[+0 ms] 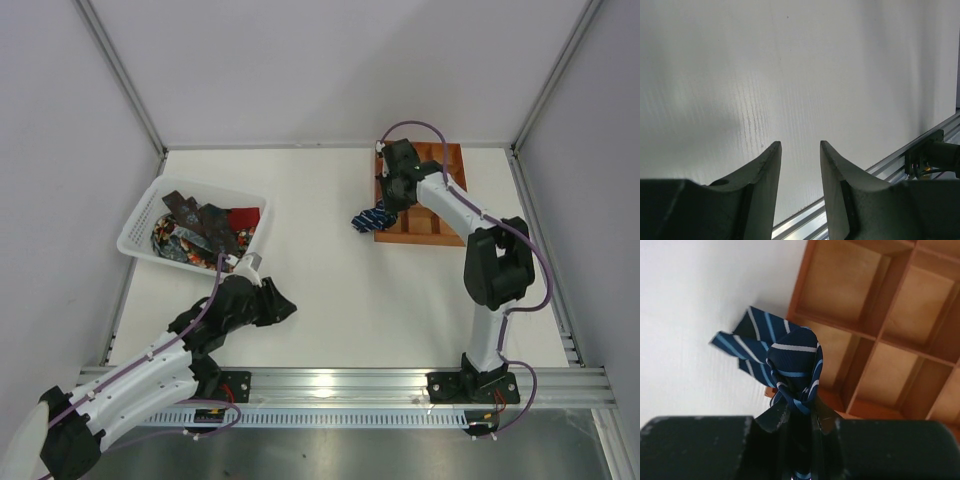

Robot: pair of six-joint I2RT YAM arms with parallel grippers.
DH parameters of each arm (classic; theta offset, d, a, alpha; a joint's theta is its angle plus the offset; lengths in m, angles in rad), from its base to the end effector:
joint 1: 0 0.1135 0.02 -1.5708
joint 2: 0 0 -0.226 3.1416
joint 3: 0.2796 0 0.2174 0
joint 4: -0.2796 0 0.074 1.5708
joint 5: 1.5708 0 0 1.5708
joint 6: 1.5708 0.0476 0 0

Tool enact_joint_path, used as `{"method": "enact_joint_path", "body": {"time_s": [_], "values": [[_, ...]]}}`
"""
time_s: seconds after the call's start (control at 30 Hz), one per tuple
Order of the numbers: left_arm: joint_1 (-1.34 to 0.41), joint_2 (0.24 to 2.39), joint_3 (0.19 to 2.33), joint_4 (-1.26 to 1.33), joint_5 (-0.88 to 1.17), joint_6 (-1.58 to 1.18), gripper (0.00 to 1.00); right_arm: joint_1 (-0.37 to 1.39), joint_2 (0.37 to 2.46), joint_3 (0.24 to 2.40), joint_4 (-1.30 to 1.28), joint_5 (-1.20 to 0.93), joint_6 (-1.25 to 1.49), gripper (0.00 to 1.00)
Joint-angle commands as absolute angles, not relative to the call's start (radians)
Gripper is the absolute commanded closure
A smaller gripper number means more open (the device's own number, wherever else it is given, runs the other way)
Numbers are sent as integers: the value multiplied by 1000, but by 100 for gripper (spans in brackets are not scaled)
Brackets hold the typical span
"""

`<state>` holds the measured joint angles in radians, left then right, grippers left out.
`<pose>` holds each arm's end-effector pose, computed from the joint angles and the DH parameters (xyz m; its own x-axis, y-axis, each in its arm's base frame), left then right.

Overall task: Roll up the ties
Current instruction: Place the rolled tie into the container

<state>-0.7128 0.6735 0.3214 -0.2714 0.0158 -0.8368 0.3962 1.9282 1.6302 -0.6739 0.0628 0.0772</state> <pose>0.1197 -0.1045 0.1677 -0.7886 -0.2997 -0.5370 0.1165 0.7846 -0.6090 0.3563 0.1458 0.2209 -0.7869 -0.2457 -0.5661 -0.2927 0.9562 -0.0082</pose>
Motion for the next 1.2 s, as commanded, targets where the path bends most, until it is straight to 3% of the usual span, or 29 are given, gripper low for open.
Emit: {"method": "enact_joint_path", "body": {"time_s": [0.0,1.17], "values": [[-700,666,311,-245,41,-816,57,391,1942,1687,-774,133,83,100],[-687,687,307,-230,58,-813,57,436,2111,1810,-856,449,112,100]]}}
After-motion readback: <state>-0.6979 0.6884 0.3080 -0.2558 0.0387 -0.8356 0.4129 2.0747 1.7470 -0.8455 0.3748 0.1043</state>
